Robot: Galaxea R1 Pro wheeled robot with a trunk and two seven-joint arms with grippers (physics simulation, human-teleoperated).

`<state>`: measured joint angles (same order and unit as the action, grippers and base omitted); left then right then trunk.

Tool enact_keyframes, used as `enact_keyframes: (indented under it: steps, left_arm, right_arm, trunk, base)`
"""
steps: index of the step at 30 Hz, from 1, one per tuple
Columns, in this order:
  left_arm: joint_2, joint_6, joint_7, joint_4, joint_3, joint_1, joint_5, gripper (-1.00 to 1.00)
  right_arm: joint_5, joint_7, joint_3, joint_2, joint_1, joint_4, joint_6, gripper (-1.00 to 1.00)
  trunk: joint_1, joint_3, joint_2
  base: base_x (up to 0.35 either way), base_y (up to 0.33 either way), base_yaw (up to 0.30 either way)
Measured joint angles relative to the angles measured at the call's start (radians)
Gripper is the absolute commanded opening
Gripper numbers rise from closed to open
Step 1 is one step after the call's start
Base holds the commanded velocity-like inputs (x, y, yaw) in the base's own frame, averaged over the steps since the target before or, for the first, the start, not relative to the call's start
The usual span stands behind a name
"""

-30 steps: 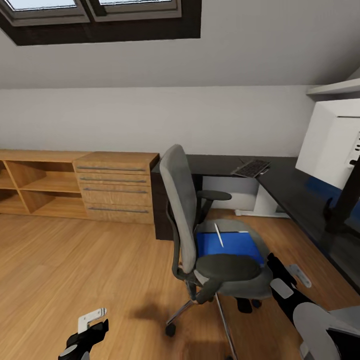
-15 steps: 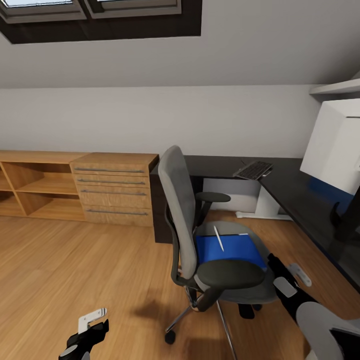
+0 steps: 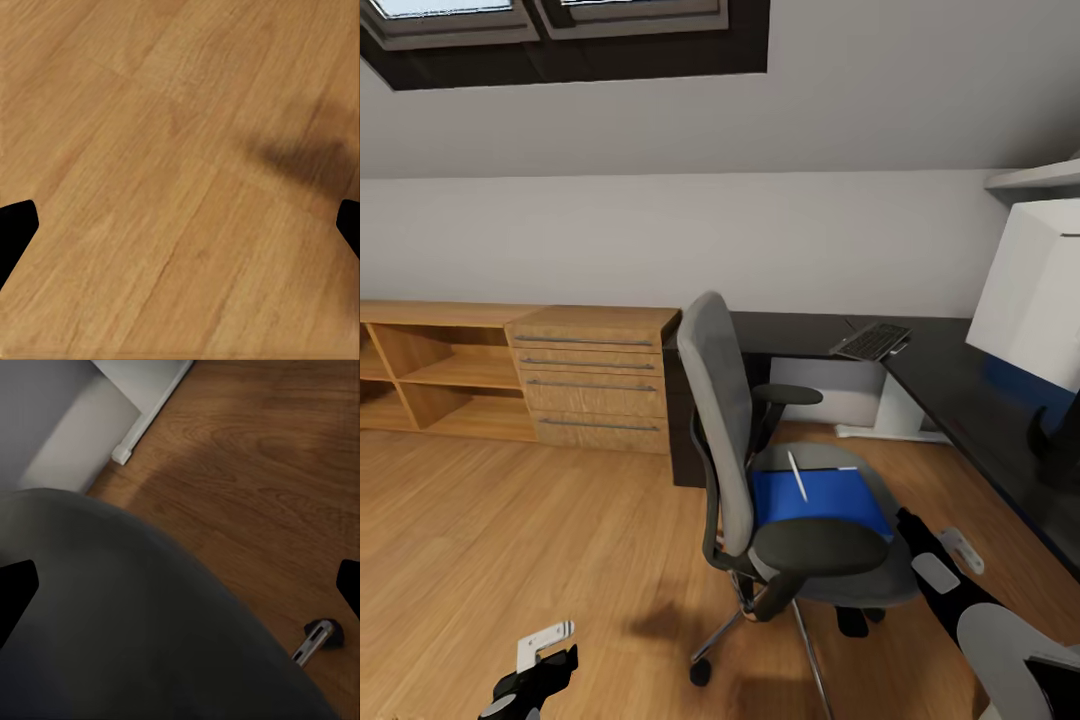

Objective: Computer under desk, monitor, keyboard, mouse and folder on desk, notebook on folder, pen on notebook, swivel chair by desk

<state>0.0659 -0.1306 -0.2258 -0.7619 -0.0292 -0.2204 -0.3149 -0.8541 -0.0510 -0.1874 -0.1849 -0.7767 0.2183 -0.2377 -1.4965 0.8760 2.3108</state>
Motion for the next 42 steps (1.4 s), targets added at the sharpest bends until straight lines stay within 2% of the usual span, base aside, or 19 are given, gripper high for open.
enact_keyframes:
  steps: [9, 16, 19, 21, 31, 42]
  left_arm:
    - [0.001, 0.000, 0.000, 0.001, -0.001, 0.000, 0.000, 1.00]
    - [0.001, 0.000, 0.000, 0.001, -0.001, 0.000, 0.000, 1.00]
    - [0.001, 0.000, 0.000, 0.002, -0.001, 0.000, 0.001, 1.00]
    - [0.002, 0.001, 0.000, 0.002, -0.002, -0.001, 0.000, 1.00]
    - [0.003, 0.001, 0.001, 0.002, -0.003, 0.000, 0.000, 1.00]
    - [0.002, 0.000, 0.001, 0.002, -0.002, 0.000, -0.001, 1.00]
  right_arm:
    - [0.000, 0.001, 0.009, -0.004, 0.000, -0.016, 0.000, 1.00]
    - [-0.008, 0.002, 0.006, 0.008, 0.001, -0.018, -0.006, 1.00]
    - [-0.009, 0.001, 0.003, 0.007, 0.001, -0.017, -0.009, 1.00]
    - [-0.010, 0.000, 0.002, 0.006, 0.001, -0.016, -0.042, 1.00]
    - [-0.011, 0.002, 0.002, 0.005, 0.001, -0.016, -0.045, 1.00]
    - [-0.009, 0.003, 0.001, 0.003, 0.001, -0.009, -0.049, 1.00]
  trunk:
    - [0.000, -0.008, 0.000]
    - [0.000, -0.012, 0.000]
    - [0.000, -0.012, 0.000]
    - [0.000, -0.012, 0.000]
    - [0.000, -0.012, 0.000]
    - [0.000, -0.012, 0.000]
  base:
    - [0.000, 0.000, 0.232]
    - [0.000, 0.000, 0.179]
    - [0.000, 0.000, -0.053]
    - [0.000, 0.000, -0.236]
    - [0.011, 0.000, -0.079]
    - [0.249, 0.000, -0.001]
